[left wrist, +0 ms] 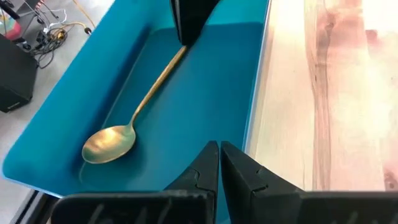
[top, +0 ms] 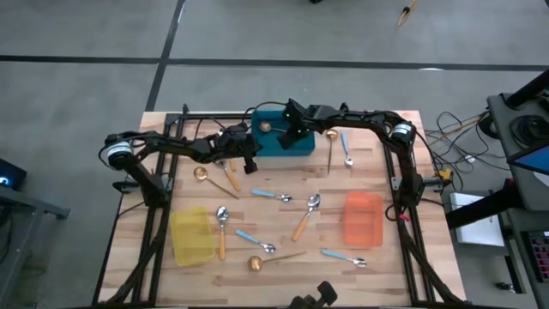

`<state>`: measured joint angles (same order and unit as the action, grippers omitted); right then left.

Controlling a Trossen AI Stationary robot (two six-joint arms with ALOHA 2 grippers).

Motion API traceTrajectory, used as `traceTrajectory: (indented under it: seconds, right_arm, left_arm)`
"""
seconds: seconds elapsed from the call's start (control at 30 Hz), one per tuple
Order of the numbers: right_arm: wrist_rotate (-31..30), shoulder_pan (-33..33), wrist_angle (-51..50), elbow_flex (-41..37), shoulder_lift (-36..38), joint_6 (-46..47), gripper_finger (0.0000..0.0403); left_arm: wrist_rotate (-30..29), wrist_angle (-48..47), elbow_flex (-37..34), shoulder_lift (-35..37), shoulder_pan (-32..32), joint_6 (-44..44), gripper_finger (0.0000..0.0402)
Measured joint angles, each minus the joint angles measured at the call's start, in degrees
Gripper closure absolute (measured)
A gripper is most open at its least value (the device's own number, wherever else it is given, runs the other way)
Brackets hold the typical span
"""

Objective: Sort silverware by color (type)
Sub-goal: Put the gold spoon into the blue bin

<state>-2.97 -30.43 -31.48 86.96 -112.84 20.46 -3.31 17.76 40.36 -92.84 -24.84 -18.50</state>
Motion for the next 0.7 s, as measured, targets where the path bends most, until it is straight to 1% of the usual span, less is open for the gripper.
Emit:
traceTrajectory:
  seconds: [0.17,0.4,0.57,0.7]
  right_arm:
    - [0.23,-0.46,2.51,-0.02,0.0,-0.24,0.0365]
    - [0.46,-0.51,10.21,-0.02,-0.11,0.52,0.0365]
    - [0.44,-0.47,11.66,-0.02,-0.13,5.52,0.0365]
    - [0.48,-0.45,11.6,-0.02,-0.13,14.35,0.0365]
  left_arm:
    - [0.0,0.01,0.01,2.42,0.0,0.0,0.0402]
    - [-0.03,-1.17,0.01,7.71,0.0,0.41,0.0402]
    - [-0.06,-1.41,-0.52,14.16,0.0,0.38,0.0402]
    - [-0.21,-1.99,-0.68,19.49,0.0,-0.58,0.0402]
